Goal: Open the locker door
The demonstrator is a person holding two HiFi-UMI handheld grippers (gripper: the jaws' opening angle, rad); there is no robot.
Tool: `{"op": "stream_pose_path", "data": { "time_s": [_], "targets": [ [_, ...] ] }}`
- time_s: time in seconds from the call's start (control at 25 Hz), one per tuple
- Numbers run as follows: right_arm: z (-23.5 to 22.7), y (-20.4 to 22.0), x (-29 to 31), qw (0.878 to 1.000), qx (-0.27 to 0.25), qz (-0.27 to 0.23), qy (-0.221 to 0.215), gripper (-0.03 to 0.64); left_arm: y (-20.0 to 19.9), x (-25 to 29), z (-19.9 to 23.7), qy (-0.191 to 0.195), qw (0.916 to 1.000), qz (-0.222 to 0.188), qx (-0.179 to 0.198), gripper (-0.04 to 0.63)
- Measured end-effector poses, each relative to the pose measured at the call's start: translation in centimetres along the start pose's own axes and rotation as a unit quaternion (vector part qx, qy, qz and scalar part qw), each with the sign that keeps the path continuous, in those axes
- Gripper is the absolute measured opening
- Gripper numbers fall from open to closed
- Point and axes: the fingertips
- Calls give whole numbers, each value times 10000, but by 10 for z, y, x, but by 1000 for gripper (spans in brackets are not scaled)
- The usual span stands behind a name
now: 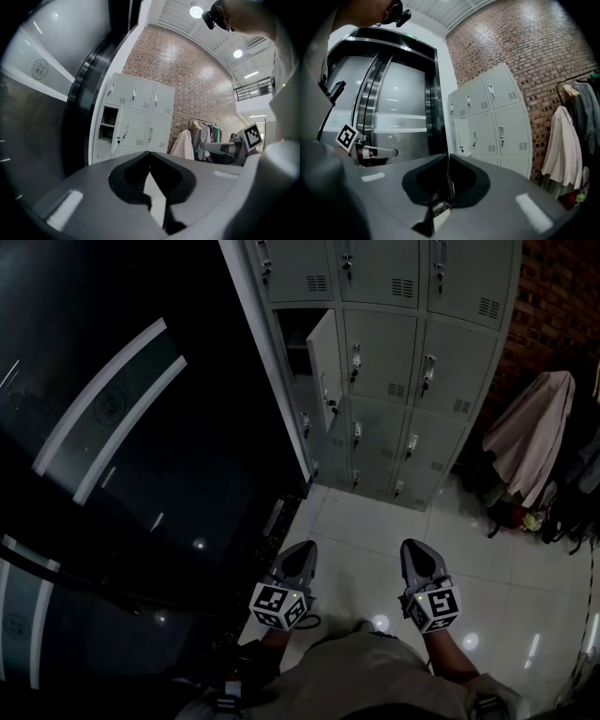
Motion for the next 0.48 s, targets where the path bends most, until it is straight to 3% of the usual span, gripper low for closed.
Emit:
{"op": "stream_pose_path", "data": {
  "time_s": [0.2, 0.48],
  "targets": [
    [34, -15, -14, 9999, -43, -37, -119, 11, -15, -30, -11, 50, 10000, -45, 64, 15],
    [55, -4, -24, 9999, 107, -30, -91, 2, 2, -43, -15, 225, 9994, 145, -207, 15]
  ]
}}
Point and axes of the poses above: the fingertips, and each gripper's own axes: x forward along the fingers, z to its left, y out of its underside, and after that the axes turned 9 degrees about z, right-handed
